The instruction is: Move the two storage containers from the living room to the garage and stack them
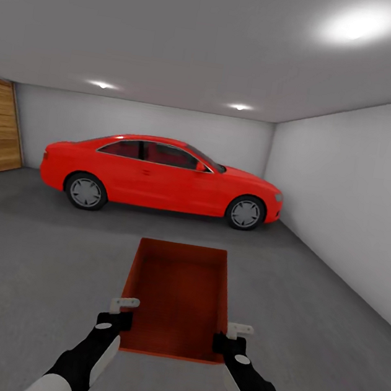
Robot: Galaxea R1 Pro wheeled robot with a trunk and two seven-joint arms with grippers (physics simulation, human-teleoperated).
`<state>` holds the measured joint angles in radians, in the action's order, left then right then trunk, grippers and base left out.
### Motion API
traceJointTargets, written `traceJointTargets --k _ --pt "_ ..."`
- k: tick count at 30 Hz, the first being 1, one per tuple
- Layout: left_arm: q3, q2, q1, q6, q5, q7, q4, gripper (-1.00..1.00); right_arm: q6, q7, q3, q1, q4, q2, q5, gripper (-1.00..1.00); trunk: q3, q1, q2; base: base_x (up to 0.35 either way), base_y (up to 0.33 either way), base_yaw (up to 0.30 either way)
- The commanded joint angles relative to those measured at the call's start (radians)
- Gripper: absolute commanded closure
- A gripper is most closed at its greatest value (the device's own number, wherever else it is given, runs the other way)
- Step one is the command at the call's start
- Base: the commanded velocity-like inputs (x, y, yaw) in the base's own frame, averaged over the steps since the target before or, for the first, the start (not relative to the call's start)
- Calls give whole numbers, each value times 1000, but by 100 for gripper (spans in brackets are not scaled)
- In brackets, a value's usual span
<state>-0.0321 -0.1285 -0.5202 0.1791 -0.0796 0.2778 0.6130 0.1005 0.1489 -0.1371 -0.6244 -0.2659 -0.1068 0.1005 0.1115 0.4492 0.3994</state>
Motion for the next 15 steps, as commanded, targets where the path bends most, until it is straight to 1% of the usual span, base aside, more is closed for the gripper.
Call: traceJointTargets --k 1,15 --pt "-5 9 1 8 -5 21 -1 100 5 35 15 -1 -6 1 -1 100 0 1 1 322 88 0" --pt "-5 9 0 8 -5 21 -1 100 8 35 16 -1 -6 2 -1 100 0 1 1 322 88 0"
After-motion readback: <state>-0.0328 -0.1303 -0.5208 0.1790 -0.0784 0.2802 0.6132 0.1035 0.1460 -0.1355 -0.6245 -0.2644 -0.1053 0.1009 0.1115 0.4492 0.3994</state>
